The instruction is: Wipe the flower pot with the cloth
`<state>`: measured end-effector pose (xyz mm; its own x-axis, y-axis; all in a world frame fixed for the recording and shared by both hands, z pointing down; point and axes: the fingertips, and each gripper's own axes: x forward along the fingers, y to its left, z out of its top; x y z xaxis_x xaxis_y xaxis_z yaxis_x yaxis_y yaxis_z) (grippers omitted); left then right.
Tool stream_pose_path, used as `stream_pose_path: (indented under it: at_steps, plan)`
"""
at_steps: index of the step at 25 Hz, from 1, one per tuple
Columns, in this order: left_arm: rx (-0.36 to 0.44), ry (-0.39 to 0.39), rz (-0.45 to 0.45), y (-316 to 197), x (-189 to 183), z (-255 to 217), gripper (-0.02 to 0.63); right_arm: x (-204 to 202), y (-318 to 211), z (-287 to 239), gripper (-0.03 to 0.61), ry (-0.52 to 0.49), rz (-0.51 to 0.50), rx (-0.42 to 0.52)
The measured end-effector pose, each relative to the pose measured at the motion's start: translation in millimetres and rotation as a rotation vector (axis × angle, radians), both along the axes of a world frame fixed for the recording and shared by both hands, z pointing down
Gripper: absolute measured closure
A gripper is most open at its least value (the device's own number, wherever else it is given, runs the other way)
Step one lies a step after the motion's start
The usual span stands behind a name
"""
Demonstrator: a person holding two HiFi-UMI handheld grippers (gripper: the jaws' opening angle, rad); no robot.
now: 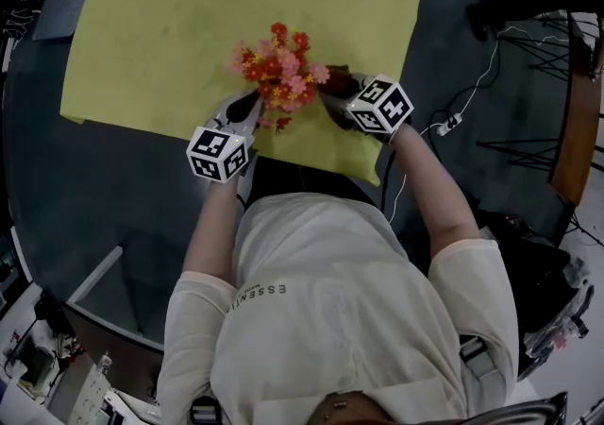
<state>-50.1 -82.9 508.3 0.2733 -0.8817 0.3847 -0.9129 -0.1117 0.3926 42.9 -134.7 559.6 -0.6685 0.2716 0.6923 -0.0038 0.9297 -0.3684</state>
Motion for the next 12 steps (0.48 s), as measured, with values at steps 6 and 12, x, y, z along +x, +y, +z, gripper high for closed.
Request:
stream_pose_path:
  at_steps: [6,12]
  plan:
    - [0.005,-0.01,0.009,-5,0,-1,0.6,-43,-67,-16,0.532,-0.073,0.013,0.033]
    - [0.005,0.002,0.009,-5,-2,-2,0.6,-107,-89,-23,0.534,-0.134,0.01,-0.078]
